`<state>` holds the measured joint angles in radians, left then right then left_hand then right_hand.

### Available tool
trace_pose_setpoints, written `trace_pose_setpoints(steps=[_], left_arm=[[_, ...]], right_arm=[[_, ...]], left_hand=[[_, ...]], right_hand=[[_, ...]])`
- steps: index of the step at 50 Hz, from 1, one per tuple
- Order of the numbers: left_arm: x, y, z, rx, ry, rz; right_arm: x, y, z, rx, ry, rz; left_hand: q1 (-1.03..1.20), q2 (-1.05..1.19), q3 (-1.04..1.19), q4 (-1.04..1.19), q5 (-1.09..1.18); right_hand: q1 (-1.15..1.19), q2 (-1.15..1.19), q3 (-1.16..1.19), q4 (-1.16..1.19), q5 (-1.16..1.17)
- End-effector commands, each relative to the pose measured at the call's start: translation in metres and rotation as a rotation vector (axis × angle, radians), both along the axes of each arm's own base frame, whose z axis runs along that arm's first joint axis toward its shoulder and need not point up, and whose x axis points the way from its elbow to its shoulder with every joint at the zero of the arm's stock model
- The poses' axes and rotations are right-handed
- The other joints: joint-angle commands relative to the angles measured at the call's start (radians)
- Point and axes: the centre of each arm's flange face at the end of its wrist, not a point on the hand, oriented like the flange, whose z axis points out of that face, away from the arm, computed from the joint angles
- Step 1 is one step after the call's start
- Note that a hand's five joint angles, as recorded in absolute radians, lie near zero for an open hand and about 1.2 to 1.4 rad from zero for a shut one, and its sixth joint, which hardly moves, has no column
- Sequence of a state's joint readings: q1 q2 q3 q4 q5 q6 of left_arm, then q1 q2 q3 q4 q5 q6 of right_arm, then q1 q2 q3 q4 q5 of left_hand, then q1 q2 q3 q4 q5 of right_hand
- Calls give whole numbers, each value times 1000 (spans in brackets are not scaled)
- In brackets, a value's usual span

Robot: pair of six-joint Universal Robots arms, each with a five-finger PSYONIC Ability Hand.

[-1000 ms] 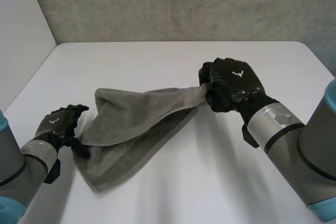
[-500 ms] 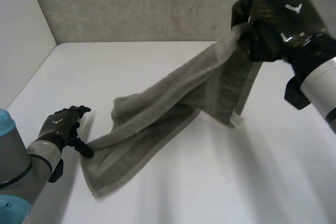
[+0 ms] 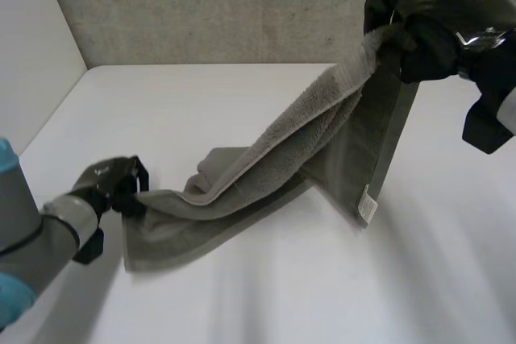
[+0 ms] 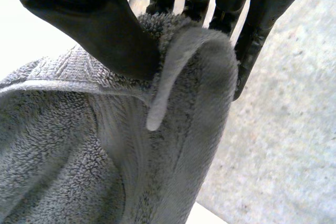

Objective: Fold the laundry

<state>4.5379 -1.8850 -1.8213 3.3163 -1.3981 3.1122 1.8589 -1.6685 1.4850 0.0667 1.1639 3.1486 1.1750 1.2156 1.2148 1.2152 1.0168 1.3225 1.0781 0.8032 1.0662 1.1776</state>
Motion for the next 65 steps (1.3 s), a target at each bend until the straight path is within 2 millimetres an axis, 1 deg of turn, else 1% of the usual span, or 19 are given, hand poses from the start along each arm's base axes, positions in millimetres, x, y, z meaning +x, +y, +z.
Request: trace_pose_setpoints(steps=[1,3,5,8,10,11,13,19,24,26,27,29,32,37,42,54,56,58,65], left_arm=[[-11,-62,54,-228,37,12],[-15,-77,77,-310,55,10],[-25,-100,130,-490,98,-2],[-32,-106,163,-593,129,-15],[-45,-105,228,-803,188,-38],[-45,-105,228,-804,188,-38],[-46,-100,274,-974,254,10],[-37,-97,293,-1049,319,99],[-38,-101,253,-914,292,104],[-34,-102,200,-756,235,108],[-34,-102,200,-755,235,108],[-30,-94,142,-589,181,104],[-29,-88,114,-513,155,98],[-19,-58,25,-265,72,96],[-13,-30,-17,-121,28,92],[-9,-16,-25,-122,-122,43],[-8,-16,-21,-135,-123,44],[-8,-15,-19,-139,-122,45],[-8,-11,-7,-165,-115,42]], right_arm=[[10,-52,-4,-18,44,3],[15,-66,3,-50,36,-1],[21,-83,13,-101,21,-7],[30,-111,49,-268,-29,-23],[37,-124,90,-460,-96,-28],[37,-124,90,-461,-96,-28],[38,-126,108,-548,-128,-30],[39,-130,117,-609,-148,-33],[41,-134,78,-451,-86,-20],[42,-136,40,-315,-21,-15],[42,-136,40,-314,-21,-15],[43,-136,0,-207,90,-18],[43,-133,-24,-150,165,-15],[35,-109,-123,69,520,47],[25,-80,-175,191,698,117],[-1,-61,-195,312,714,36],[-5,-61,-195,307,696,14],[-8,-60,-191,285,659,-19],[-13,-51,-188,258,615,-75]], left_hand=[[221,181,182,181,205],[221,181,182,181,205],[221,181,182,181,205],[221,181,182,181,205],[221,181,182,181,205],[221,181,182,181,205],[221,181,182,181,205],[221,181,182,181,205],[221,181,182,181,205],[221,181,182,181,205],[221,181,182,181,205],[221,181,182,181,205],[221,181,182,181,205],[221,181,182,181,205],[221,181,182,181,205],[221,181,182,181,205],[221,181,182,181,205],[221,181,182,181,205],[221,181,182,181,205]], right_hand=[[74,318,593,330,44],[74,318,593,330,44],[74,318,593,330,44],[74,318,593,330,44],[74,318,593,330,44],[74,318,593,330,44],[74,318,593,330,44],[74,318,593,330,44],[74,318,593,330,44],[74,318,593,330,44],[74,318,593,330,44],[74,318,593,330,44],[74,318,593,330,44],[74,318,593,330,44],[74,318,593,330,44],[74,318,593,330,44],[-37,208,483,220,-66],[-510,-265,10,-253,-539],[-1025,-781,-506,-769,-1055]])
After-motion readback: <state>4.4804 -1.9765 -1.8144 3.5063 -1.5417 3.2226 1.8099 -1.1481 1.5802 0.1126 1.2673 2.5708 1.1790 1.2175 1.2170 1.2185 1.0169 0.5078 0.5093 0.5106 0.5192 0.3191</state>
